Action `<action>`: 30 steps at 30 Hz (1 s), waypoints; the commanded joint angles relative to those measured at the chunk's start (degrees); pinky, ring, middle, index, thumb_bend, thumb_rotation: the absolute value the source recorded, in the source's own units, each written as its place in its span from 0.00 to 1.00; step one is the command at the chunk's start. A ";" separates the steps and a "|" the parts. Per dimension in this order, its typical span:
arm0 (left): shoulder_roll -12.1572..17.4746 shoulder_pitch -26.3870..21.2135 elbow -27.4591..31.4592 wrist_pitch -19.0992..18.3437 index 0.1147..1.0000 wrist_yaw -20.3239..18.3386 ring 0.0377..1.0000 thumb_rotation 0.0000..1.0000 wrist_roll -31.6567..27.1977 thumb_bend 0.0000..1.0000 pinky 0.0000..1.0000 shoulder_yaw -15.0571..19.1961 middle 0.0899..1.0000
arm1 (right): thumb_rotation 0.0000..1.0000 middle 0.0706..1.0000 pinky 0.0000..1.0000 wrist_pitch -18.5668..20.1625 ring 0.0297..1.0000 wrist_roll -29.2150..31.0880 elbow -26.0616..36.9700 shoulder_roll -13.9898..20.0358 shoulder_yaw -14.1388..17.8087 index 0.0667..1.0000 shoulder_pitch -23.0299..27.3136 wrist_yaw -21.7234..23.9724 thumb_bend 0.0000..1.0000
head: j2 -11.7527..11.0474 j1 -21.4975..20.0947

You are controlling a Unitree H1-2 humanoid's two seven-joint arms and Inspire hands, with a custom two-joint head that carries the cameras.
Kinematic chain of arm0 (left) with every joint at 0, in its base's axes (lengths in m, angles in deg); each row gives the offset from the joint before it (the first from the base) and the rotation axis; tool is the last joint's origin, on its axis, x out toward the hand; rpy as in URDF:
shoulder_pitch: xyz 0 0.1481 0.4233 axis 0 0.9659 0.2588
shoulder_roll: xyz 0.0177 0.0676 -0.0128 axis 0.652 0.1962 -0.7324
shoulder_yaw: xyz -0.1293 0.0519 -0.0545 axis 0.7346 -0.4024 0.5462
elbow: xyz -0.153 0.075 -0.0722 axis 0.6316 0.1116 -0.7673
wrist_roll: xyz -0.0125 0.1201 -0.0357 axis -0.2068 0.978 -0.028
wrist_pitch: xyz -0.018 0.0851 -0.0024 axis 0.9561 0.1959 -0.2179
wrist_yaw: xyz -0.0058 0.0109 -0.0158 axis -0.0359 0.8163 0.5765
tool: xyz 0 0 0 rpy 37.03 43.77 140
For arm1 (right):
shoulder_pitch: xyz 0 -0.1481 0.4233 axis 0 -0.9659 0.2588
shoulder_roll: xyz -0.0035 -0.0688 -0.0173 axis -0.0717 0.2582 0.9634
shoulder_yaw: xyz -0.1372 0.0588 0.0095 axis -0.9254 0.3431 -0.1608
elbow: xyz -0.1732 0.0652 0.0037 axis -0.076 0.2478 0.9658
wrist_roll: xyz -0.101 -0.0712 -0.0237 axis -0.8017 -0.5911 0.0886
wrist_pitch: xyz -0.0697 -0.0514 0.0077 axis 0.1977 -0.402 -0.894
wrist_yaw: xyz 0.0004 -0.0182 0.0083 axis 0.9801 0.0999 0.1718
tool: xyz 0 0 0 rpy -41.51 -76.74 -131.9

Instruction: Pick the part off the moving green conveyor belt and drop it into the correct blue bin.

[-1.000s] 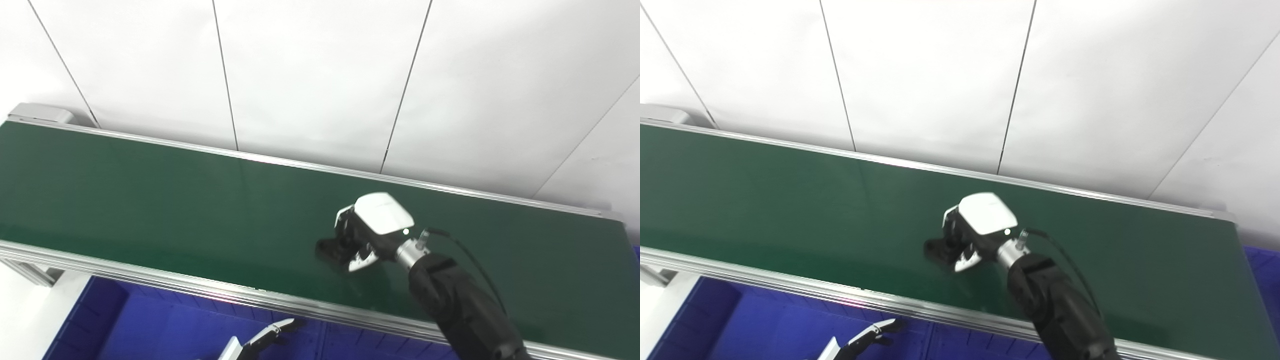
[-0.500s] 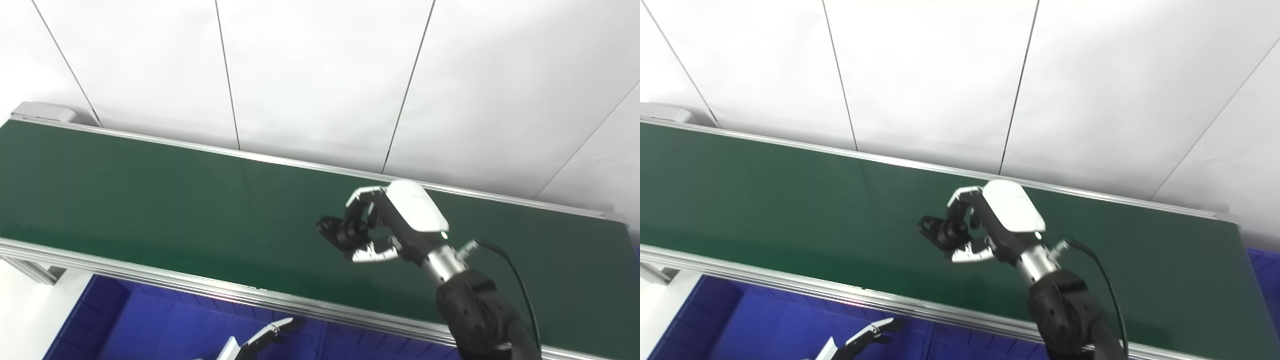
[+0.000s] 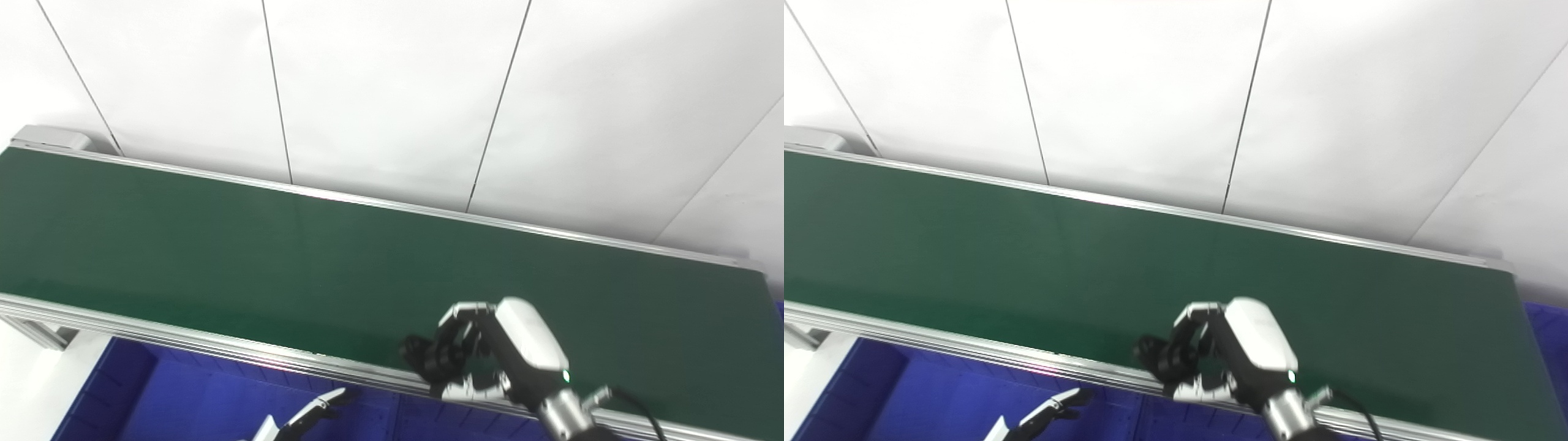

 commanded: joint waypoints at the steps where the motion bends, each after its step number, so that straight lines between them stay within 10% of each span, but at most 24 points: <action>1: 0.90 1.29 2.32 1.53 0.84 -0.06 0.85 0.64 0.54 0.79 0.79 0.77 0.87 | 0.00 0.49 0.29 -1.50 0.43 0.35 3.68 0.10 0.40 0.43 -1.96 -1.56 0.51 | 1.12 -0.34; 14: 0.53 3.13 6.78 1.55 0.87 -6.34 0.87 0.72 0.97 0.76 0.84 7.04 0.89 | 0.00 0.43 0.24 -0.39 0.43 -2.37 4.06 -0.08 2.01 0.47 -18.38 -4.89 0.52 | 7.72 -2.35; 26: -2.75 3.56 6.42 1.55 0.86 -13.25 0.85 0.71 -0.83 0.77 0.81 12.48 0.88 | 0.00 0.46 0.21 7.78 0.39 -12.52 -3.49 -0.61 1.27 0.45 -16.90 -1.29 0.51 | 8.09 -2.13; 29: -3.31 3.81 6.28 1.55 0.86 -14.15 0.86 0.70 -1.15 0.76 0.81 12.92 0.88 | 0.00 0.49 0.33 10.97 0.40 -15.74 -4.51 0.02 -0.37 0.46 -15.55 3.57 0.51 | 7.80 -2.29; 30: -3.46 3.83 6.17 1.55 0.86 -14.36 0.85 0.70 -1.26 0.76 0.81 13.02 0.88 | 0.13 0.64 0.48 11.93 0.57 -16.43 -4.63 0.11 -0.74 0.62 -15.24 4.88 0.54 | 7.67 -2.33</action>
